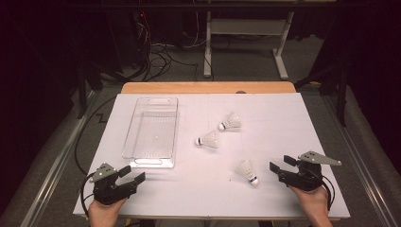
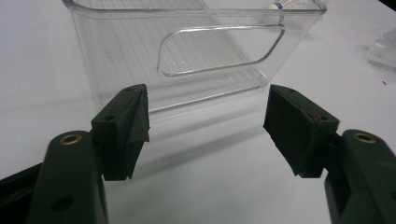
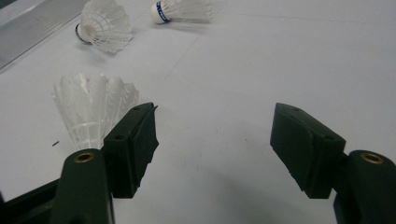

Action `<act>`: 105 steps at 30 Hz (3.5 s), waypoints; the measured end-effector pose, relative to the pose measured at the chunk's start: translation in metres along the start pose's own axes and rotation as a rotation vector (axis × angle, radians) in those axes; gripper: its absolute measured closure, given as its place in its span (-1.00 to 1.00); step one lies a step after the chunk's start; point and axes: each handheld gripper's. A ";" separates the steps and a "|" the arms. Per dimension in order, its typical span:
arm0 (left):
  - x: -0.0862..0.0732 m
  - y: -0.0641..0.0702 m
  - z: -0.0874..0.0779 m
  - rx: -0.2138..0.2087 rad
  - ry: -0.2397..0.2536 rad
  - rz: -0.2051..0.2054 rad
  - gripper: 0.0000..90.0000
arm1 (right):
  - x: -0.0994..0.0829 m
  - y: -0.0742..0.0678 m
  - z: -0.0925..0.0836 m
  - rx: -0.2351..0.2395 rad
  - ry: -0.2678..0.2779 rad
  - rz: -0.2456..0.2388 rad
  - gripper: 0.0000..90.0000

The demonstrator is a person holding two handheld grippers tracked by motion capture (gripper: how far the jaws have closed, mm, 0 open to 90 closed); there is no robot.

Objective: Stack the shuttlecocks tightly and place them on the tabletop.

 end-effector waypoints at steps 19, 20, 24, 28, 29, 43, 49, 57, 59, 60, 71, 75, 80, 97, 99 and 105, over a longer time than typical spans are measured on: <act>0.000 0.000 -0.001 -0.009 0.001 0.004 -0.29 | 0.019 -0.008 0.015 0.026 -0.012 -0.010 -0.24; 0.000 0.000 -0.001 -0.009 0.001 0.004 -0.29 | 0.020 -0.009 0.015 0.026 -0.015 -0.005 -0.23; 0.000 0.001 -0.001 -0.007 0.002 0.005 -0.29 | 0.023 -0.009 0.017 0.027 -0.014 -0.013 -0.23; 0.000 0.001 -0.001 -0.008 0.002 0.006 -0.29 | 0.026 -0.010 0.019 0.027 -0.018 -0.015 -0.23; 0.000 0.001 -0.001 -0.008 0.002 0.006 -0.29 | 0.028 -0.010 0.020 0.030 -0.018 -0.015 -0.23; 0.000 0.001 -0.001 -0.009 0.003 0.008 -0.29 | 0.043 -0.012 0.027 0.032 -0.038 -0.025 -0.20; 0.000 0.001 -0.001 -0.004 0.001 0.009 -0.30 | 0.052 -0.015 0.031 0.043 -0.050 -0.028 -0.19; 0.000 0.001 -0.001 -0.002 0.001 0.012 -0.29 | 0.062 -0.017 0.035 0.041 -0.066 -0.035 -0.16; 0.000 0.001 -0.001 -0.003 0.001 0.012 -0.29 | 0.064 -0.017 0.036 0.041 -0.068 -0.037 -0.15; 0.000 0.001 -0.001 -0.003 0.001 0.012 -0.29 | 0.064 -0.017 0.036 0.041 -0.068 -0.037 -0.15; 0.001 0.001 -0.002 -0.006 0.004 0.014 -0.29 | 0.077 -0.019 0.044 0.043 -0.076 -0.033 -0.14; 0.001 0.001 -0.002 -0.007 0.005 0.012 -0.30 | 0.082 -0.019 0.045 0.043 -0.076 -0.034 -0.13; 0.001 0.000 -0.002 -0.007 0.011 0.010 -0.30 | 0.091 -0.021 0.047 0.047 -0.080 -0.036 -0.12; 0.001 0.000 -0.003 -0.005 0.014 0.009 -0.29 | 0.110 -0.020 0.059 0.039 -0.115 -0.029 -0.08; 0.001 0.000 -0.003 -0.005 0.015 0.010 -0.29 | 0.113 -0.019 0.062 0.036 -0.122 -0.029 -0.09; 0.001 0.000 -0.003 -0.006 0.011 0.008 -0.29 | 0.118 -0.018 0.067 0.044 -0.142 -0.020 -0.08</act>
Point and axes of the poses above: each handheld gripper's, and its own axes: z roughly forward along the jaws, x roughly out of its top, y roughly to its right, and after that the axes turned 11 degrees about -y, right-handed
